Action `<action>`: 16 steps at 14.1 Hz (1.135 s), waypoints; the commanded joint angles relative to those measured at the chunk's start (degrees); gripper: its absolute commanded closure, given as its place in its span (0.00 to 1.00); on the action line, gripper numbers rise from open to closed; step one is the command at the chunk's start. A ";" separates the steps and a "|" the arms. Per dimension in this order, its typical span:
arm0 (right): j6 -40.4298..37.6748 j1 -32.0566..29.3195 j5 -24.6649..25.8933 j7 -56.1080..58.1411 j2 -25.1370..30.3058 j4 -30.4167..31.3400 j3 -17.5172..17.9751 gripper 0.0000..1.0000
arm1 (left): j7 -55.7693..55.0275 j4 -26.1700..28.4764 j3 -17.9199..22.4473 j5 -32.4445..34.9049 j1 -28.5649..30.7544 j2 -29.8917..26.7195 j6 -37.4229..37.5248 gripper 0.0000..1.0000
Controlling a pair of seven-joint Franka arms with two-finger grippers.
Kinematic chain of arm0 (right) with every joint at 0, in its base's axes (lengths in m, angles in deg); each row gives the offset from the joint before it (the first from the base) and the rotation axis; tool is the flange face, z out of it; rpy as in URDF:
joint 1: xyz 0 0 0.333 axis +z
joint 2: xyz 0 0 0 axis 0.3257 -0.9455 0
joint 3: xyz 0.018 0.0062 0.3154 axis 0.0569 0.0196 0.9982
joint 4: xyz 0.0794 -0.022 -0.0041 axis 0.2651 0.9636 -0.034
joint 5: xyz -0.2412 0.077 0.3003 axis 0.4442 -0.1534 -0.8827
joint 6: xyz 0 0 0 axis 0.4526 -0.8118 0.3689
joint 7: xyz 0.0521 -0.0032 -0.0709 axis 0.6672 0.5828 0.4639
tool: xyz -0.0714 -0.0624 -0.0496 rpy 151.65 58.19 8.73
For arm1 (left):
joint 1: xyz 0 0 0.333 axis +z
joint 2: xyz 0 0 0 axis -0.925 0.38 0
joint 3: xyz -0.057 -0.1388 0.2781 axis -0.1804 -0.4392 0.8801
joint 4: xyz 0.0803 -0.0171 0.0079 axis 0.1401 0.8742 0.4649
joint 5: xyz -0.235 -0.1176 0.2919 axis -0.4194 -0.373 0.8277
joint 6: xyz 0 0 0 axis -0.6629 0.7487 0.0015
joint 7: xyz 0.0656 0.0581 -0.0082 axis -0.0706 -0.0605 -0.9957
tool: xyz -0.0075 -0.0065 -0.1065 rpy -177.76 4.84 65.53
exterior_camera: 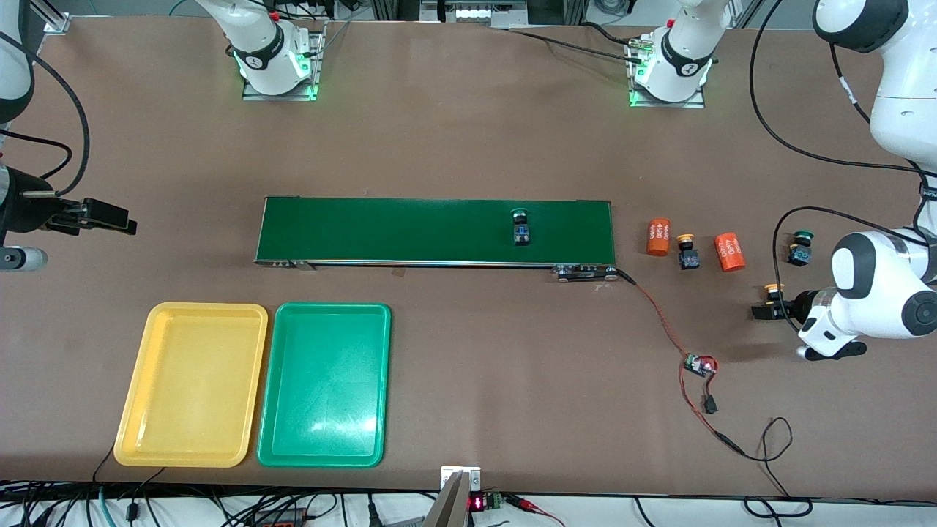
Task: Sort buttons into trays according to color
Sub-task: 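Grasp a yellow-based push button with the left gripper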
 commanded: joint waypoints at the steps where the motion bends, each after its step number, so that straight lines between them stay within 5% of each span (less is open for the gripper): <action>1: -0.85 -0.16 -0.84 0.73 -0.14 -0.50 0.35 0.00 | 0.98 0.54 -0.09 1.55 0.37 -0.63 0.95 0.20; 3: -0.85 -0.08 -0.84 0.73 -0.14 -0.42 0.35 0.00 | 1.07 0.45 -0.08 2.26 0.20 -0.89 2.00 0.64; 6: -0.85 0.27 -0.84 0.73 -0.14 -0.24 0.35 0.00 | 4.65 0.36 -0.35 2.26 0.90 -0.98 2.54 1.00; 13: -0.76 0.36 -0.92 0.64 -0.14 -0.15 0.44 0.00 | 6.16 -0.43 -2.71 1.65 -3.23 -7.20 7.43 1.00; 16: -0.68 0.36 -0.92 0.73 -0.14 -0.06 0.44 0.00 | 4.59 -0.08 -11.40 0.33 -2.44 -11.16 15.34 1.00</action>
